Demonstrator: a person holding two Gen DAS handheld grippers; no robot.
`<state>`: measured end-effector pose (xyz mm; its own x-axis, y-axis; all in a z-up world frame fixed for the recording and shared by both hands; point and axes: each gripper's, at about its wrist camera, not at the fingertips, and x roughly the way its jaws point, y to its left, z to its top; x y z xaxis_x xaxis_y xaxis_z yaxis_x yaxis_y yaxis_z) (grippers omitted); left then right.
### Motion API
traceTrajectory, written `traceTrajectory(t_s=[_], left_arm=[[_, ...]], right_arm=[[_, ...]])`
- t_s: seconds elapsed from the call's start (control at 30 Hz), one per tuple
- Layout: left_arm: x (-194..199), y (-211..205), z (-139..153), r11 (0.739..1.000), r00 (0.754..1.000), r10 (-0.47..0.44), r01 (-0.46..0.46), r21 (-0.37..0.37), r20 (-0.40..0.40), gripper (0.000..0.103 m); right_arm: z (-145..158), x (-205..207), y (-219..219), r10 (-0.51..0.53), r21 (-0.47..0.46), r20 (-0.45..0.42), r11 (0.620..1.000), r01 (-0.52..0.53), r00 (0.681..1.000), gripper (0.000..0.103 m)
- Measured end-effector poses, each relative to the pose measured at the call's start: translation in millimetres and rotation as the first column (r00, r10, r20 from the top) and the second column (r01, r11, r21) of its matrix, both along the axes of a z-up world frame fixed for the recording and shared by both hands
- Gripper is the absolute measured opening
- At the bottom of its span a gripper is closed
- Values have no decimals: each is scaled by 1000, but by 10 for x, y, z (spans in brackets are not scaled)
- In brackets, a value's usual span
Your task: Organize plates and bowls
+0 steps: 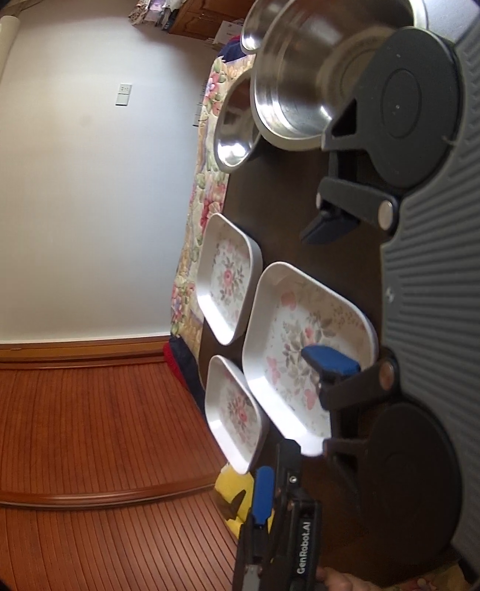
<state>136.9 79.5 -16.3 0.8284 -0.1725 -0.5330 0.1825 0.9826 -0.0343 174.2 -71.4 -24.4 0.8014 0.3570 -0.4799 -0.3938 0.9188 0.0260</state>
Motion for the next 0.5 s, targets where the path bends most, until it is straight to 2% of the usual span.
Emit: traceTrajectory(t_s=[0.3, 0.5], left_arm=[[224, 34, -68, 999, 999, -6, 4, -35, -53, 38], [316, 43, -146, 999, 997, -3, 0, -37, -76, 33]], right_arm=[[-98, 214, 18, 3, 6, -54, 1000, -3, 999, 47], [-135, 301, 47, 3, -1, -71, 1000, -4, 997, 40]])
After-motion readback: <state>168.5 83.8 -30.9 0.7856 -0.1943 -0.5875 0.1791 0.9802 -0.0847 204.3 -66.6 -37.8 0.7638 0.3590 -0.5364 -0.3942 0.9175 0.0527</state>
